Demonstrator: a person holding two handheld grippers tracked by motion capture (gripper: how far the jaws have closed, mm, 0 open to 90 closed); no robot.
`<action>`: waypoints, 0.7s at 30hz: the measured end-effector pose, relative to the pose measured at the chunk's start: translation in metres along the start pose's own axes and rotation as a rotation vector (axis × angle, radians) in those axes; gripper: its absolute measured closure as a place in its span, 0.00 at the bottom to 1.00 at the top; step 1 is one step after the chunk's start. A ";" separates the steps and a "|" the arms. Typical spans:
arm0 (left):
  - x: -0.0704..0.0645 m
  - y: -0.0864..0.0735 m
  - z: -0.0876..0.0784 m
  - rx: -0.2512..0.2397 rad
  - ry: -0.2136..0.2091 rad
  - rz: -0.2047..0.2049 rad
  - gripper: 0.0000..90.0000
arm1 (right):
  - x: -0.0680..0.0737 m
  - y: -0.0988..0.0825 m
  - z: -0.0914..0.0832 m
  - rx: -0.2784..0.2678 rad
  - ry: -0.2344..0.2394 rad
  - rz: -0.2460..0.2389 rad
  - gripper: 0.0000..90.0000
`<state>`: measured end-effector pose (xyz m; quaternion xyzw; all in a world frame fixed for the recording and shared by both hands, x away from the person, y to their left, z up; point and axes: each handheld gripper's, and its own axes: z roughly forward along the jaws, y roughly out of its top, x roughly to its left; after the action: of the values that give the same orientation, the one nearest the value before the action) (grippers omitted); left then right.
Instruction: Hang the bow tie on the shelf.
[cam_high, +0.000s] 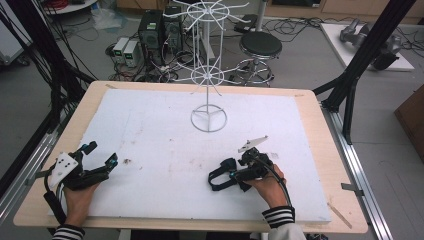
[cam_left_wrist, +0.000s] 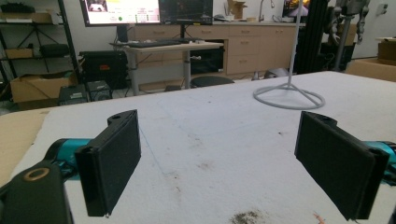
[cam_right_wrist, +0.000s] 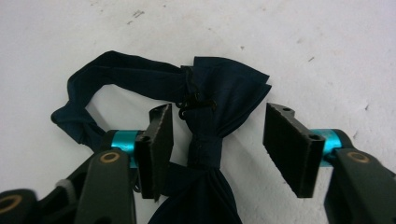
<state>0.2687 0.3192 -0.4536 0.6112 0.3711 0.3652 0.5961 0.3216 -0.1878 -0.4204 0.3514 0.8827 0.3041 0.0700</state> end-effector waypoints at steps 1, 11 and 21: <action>0.000 0.000 0.000 0.001 0.001 -0.001 0.16 | -0.001 0.000 0.001 0.001 0.000 -0.003 0.49; 0.000 0.000 0.000 -0.001 0.001 -0.003 0.16 | 0.001 0.003 0.007 0.058 0.010 -0.010 0.59; 0.000 0.000 0.000 -0.001 0.001 -0.004 0.16 | 0.006 0.004 0.006 0.078 -0.002 -0.045 0.81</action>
<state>0.2687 0.3194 -0.4536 0.6101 0.3723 0.3646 0.5969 0.3218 -0.1789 -0.4220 0.3340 0.9015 0.2677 0.0639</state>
